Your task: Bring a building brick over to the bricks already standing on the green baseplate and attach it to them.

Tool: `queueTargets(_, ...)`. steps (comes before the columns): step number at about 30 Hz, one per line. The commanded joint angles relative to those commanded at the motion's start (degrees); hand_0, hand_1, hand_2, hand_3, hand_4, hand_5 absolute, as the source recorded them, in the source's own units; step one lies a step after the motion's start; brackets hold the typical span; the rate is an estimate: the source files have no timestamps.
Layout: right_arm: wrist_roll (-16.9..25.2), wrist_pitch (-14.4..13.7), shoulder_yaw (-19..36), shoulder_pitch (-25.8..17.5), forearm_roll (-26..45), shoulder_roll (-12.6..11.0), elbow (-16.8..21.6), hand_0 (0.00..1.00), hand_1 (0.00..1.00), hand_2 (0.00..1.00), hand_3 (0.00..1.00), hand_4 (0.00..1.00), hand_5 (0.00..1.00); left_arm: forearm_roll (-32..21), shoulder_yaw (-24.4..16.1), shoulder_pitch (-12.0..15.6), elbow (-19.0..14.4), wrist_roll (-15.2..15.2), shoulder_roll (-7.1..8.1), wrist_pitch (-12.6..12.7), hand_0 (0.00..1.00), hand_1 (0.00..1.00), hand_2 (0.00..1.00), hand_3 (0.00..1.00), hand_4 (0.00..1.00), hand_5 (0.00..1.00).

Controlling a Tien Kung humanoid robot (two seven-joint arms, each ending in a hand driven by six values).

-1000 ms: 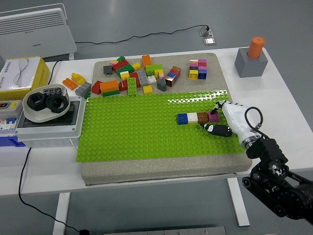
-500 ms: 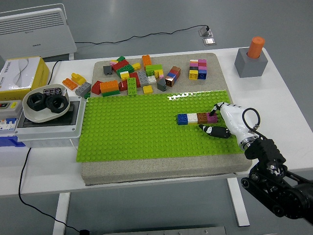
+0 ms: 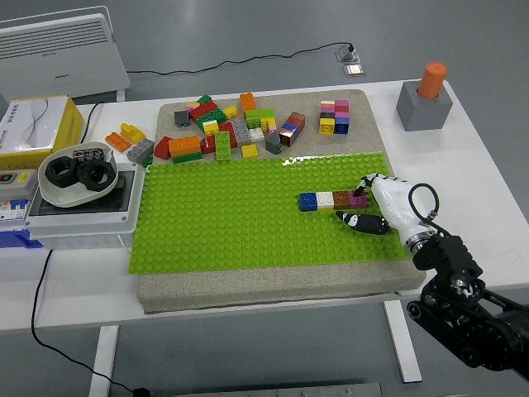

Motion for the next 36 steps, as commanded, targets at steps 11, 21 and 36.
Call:
queueTargets(11, 0.07, -0.65, 1.04, -0.39, -0.03, -0.26, 1.92, 0.766, 0.772, 0.822, 0.568, 0.845, 0.583, 0.09, -0.15, 0.08, 0.0, -0.01, 0.0, 0.02, 0.696, 0.529, 0.446, 0.573, 0.545, 0.43)
queueTargets(21, 0.67, -1.47, 2.28, -1.3, 1.65, -0.97, 5.46, 0.764, 0.768, 0.816, 0.578, 0.824, 0.572, 0.44, -0.17, 0.04, 0.0, 0.04, -0.02, -0.04, 0.696, 0.528, 0.445, 0.573, 0.543, 0.43)
queueTargets(36, 4.25, -4.0, 2.71, -4.56, 5.7, -2.49, 9.85, 0.749, 0.749, 0.782, 0.574, 0.79, 0.539, 1.49, 0.01, -0.13, 0.0, 0.33, -0.22, -0.34, 0.695, 0.527, 0.442, 0.569, 0.523, 0.441)
